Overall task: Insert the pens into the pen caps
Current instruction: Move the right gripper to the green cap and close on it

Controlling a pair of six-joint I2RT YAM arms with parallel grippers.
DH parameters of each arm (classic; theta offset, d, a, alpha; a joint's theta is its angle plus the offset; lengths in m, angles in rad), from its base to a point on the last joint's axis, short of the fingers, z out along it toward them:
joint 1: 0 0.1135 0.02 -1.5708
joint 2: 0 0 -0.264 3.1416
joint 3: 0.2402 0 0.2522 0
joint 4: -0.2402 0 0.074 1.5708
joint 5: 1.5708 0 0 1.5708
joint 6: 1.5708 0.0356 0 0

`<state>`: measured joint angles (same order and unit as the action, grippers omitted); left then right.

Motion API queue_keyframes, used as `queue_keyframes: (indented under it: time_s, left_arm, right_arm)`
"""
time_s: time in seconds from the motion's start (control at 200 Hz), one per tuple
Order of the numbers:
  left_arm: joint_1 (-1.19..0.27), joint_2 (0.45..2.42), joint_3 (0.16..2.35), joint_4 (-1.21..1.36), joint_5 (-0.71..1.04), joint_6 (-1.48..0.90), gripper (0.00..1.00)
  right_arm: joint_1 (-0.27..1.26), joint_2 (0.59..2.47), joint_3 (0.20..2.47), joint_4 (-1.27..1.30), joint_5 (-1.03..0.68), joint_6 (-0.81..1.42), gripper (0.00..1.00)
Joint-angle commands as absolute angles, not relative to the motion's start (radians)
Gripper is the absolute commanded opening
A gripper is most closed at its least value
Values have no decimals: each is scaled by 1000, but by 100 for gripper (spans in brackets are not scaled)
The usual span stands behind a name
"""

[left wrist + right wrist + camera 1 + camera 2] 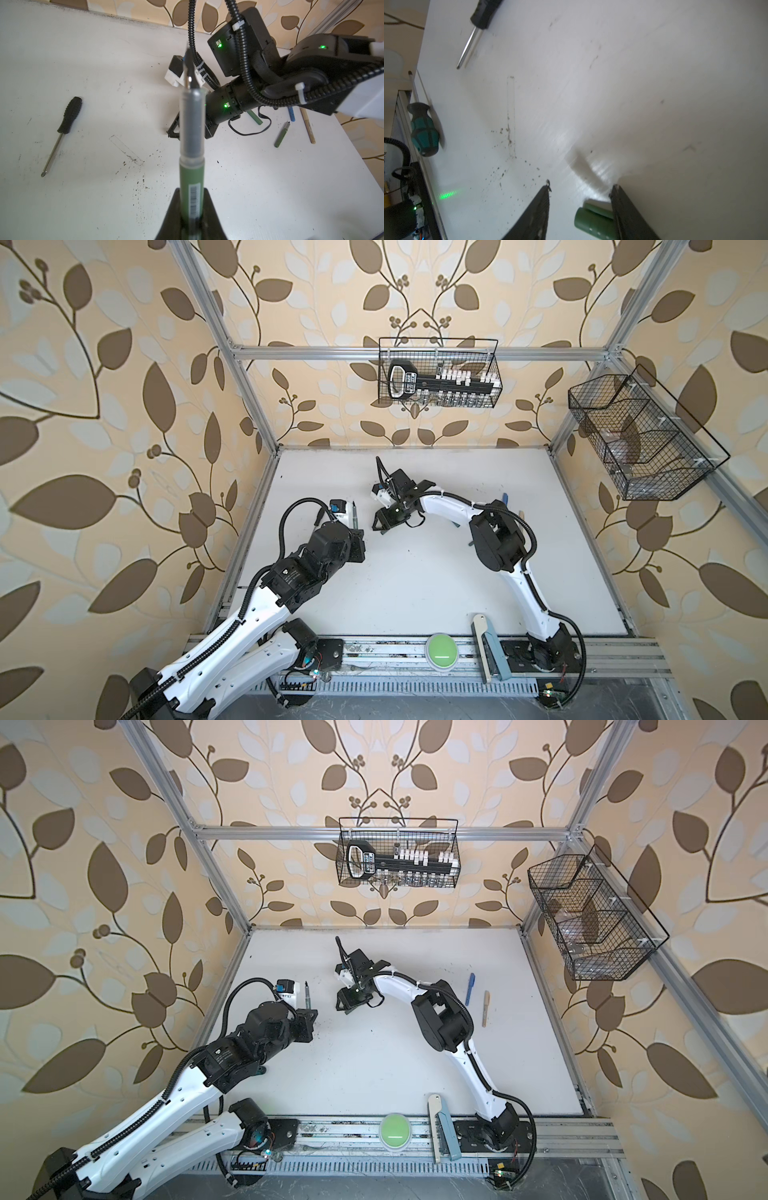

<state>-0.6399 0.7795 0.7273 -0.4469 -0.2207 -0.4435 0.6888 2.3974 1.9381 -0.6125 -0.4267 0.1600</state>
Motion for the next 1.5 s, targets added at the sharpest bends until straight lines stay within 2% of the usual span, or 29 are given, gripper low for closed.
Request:
queue_keyframes:
  time_s: [0.0,0.145,0.305,0.52,0.63,0.935,1.495]
  left_arm:
    - [-633,789,758,-410,-241,-419,0]
    - [-632,802,759,-407,-234,-411,0]
    - [-632,803,730,-363,-187,-386,0]
    - [-633,800,673,-287,-141,-345,0]
    - [-632,794,652,-262,-123,-330,0]
    - [-632,763,606,-223,-78,-280,0]
    - [-632,756,596,-230,-80,-260,0]
  right_arm:
    - [712,2369,1910,-749,-443,61,49]
    - [703,2335,1888,-791,-461,75,45]
    - [703,2196,1819,-750,-435,151,42]
    - [686,2047,1650,-722,-227,293,48]
    - [683,2091,1663,-764,-215,293,50]
    - [705,2273,1875,-879,-173,297,50]
    - [777,2428,2022,-959,-59,336,48]
